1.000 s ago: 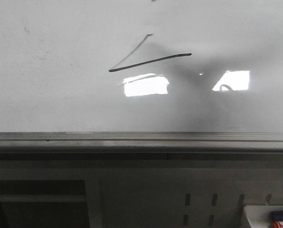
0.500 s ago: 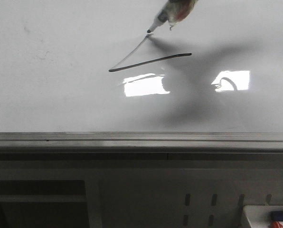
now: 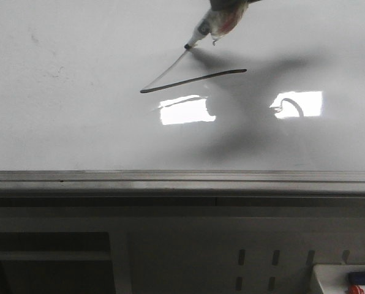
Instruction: Write number 4 on whiteboard
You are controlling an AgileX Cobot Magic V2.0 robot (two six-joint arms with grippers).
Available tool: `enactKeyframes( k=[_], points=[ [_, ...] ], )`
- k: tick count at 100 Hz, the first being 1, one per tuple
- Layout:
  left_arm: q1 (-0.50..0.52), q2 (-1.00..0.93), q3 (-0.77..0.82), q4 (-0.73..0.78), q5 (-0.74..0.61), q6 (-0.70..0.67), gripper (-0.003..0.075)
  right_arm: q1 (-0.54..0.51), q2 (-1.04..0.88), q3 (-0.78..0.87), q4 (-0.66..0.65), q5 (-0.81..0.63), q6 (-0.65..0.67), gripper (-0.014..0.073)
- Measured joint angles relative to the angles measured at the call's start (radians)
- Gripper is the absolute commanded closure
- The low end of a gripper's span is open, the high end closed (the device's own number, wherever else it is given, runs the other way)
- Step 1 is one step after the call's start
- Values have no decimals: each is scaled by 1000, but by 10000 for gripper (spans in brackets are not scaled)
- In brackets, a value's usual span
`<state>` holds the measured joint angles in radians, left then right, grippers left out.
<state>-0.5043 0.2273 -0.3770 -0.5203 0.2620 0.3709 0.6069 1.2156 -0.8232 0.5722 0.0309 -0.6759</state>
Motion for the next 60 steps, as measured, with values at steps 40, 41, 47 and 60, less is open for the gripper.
enactKeyframes(
  k=[40,41,47,60],
  points=[
    [0,0,0,0,2,0,741,6,0,32,2,56,0,638],
    [0,0,0,0,2,0,741,6,0,34,4,59,0,638],
    [0,0,0,0,2,0,741,16,0,57,20,81,0,638],
    [0,0,0,0,4,0,741,60,-4,128,73,97,2,638]
  ],
)
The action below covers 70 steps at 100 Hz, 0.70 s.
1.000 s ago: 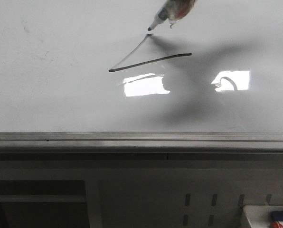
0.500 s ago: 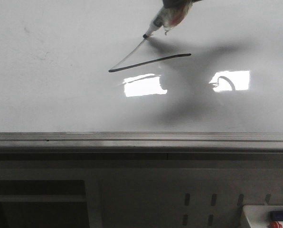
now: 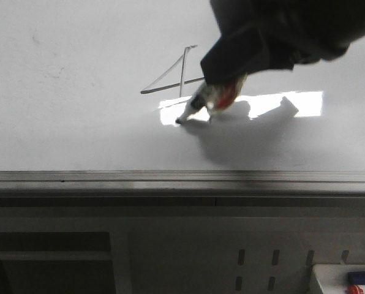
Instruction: Write number 4 on whiteboard
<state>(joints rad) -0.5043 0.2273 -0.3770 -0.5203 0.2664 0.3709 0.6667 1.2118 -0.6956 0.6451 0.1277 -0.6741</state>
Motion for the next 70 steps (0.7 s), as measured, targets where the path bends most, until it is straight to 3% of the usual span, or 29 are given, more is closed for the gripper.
enactKeyframes(
  k=[15,51,70],
  points=[
    [0,0,0,0,1,0,741,63,0,83,23,-38,0,638],
    [0,0,0,0,1,0,741,76,-16,100,46,-84,6,638],
    [0,0,0,-13,1,0,739,65,-138,-46,38,-5,3,638]
  ],
)
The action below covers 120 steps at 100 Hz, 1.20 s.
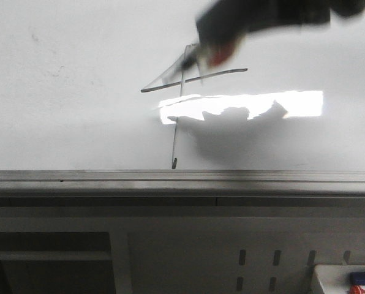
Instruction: Write number 4 on whiteboard
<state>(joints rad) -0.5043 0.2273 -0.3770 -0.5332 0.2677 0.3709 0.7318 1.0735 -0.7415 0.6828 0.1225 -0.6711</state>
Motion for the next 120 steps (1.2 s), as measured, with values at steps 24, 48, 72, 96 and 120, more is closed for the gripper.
enactKeyframes(
  k=[24,48,72,96,120],
  points=[
    [0,0,0,-23,0,2,569,23,-167,-345,-3,307,-1,638],
    [0,110,-189,-27,226,174,376,23,-143,-375,-42,554,-1,638],
    [0,355,-504,-172,650,485,376,108,-69,-375,-59,648,-116,638],
    [0,536,-630,-290,872,595,376,276,-44,-375,-70,586,-234,638],
    [0,591,-642,-367,961,637,376,324,-42,-375,-77,520,-238,638]
  ],
)
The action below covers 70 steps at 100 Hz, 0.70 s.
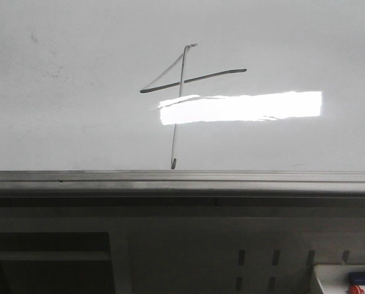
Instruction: Write number 4 on whiteboard
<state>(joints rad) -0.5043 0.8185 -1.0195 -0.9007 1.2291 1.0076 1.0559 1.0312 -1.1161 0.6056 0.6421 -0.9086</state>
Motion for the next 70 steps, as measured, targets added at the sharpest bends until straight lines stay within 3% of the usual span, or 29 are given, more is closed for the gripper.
enactKeyframes(
  k=[45,70],
  points=[
    [0,11,0,-9,-47,6,376,30,0,0,7,-14,-5,638],
    [0,53,-1,-29,3,6,376,43,2,2,-7,-20,-7,638]
  ],
)
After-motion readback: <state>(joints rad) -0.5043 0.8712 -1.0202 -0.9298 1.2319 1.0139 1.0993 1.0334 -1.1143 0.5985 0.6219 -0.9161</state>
